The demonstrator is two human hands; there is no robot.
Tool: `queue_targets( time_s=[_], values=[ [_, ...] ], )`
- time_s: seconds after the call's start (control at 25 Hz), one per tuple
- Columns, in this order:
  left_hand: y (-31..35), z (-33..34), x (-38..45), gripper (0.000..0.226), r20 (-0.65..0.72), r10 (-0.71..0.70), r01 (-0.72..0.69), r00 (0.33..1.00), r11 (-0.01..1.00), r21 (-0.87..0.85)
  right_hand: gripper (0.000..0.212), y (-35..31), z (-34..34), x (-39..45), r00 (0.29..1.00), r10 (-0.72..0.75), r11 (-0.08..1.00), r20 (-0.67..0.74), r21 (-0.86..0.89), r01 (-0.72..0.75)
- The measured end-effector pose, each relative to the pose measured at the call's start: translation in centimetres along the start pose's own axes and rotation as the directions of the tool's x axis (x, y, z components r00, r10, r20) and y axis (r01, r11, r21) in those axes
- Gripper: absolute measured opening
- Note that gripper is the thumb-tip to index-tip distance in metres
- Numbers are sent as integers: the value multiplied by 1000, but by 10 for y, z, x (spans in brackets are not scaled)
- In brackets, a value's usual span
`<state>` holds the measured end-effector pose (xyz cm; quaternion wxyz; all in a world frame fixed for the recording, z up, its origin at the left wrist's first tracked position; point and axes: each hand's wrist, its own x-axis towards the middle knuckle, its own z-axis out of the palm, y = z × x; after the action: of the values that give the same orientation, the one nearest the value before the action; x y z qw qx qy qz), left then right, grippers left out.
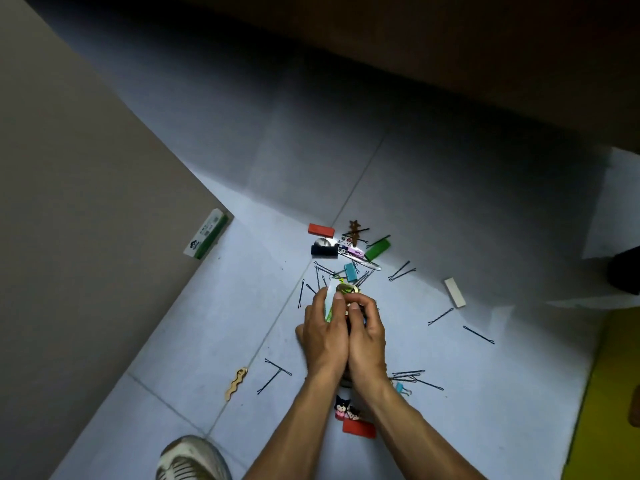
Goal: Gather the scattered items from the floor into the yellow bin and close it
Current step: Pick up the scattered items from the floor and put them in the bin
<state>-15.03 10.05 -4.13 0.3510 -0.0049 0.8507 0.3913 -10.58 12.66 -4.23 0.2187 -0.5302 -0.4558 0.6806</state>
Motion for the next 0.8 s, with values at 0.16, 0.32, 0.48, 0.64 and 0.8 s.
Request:
queue_targets(
  time_s=[0.16,0.32,0.48,0.64,0.8],
  values=[
    [14,-2,-11,42,26,0,4,1000,982,-189,27,-17,0,-7,999,-48,996,3,80,48],
    [48,2,-44,47,68,88,-71,994,974,-214,26,-49,-25,-23,988,-149,977,-45,148,154],
    [92,17,-103,39,105,275,-255,956,951,-174,23,-97,-71,-50,956,-259,936,-136,210,283],
    [133,59,-189,33,251,437,-385,863,893,-231,22,-147,-153,-87,883,-359,873,-303,226,433],
    [155,122,-277,33,406,576,-491,710,817,-302,16,-174,-255,-119,759,-415,811,-501,176,559]
  ],
)
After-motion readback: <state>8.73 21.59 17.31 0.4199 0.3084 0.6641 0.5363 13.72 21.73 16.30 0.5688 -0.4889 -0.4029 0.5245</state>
